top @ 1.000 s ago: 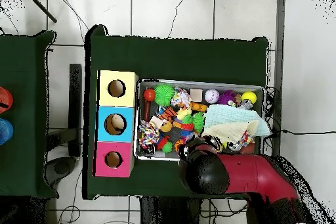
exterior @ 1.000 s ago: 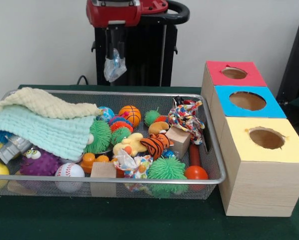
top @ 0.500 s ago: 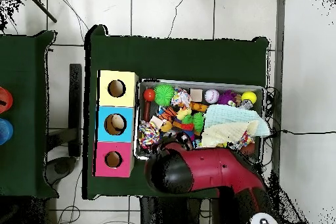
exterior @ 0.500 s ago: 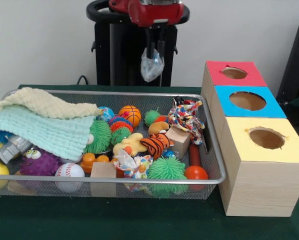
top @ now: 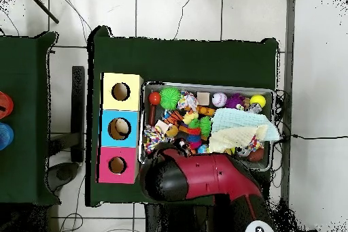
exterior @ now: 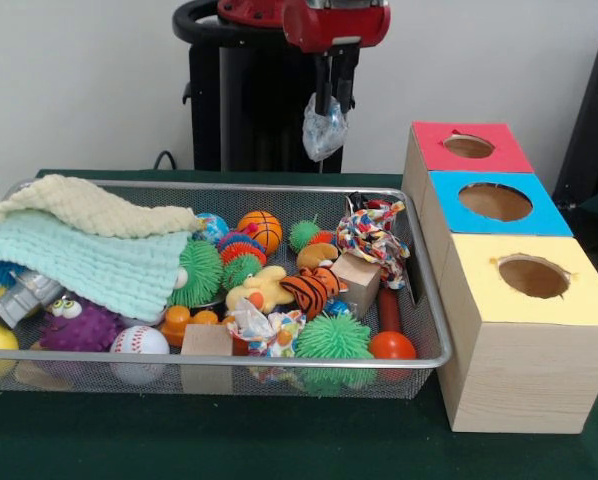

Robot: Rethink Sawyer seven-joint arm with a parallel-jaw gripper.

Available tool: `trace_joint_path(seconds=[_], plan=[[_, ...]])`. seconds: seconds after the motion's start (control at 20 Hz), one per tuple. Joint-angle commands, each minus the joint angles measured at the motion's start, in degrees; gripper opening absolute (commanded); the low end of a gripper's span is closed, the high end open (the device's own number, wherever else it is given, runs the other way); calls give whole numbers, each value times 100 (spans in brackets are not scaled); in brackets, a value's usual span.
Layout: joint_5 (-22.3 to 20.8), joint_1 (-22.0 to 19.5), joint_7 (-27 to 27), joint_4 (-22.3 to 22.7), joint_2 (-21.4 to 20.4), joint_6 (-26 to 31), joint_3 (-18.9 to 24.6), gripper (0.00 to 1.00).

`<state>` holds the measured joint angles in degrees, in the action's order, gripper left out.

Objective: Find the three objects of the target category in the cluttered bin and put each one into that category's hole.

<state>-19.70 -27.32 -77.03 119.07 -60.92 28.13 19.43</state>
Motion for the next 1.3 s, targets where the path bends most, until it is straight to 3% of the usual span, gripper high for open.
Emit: trace_joint_path(seconds=[0.05, 0.4, 0.95, 1.3], plan=[[297, -41, -1229, -263, 154, -278, -290, 0], [392, 152, -1382, -248, 154, -554, -428, 0], [765, 737, -1496, -498, 195, -483, -669, 0], [932, 873, -1391, -577, 217, -450, -738, 0]])
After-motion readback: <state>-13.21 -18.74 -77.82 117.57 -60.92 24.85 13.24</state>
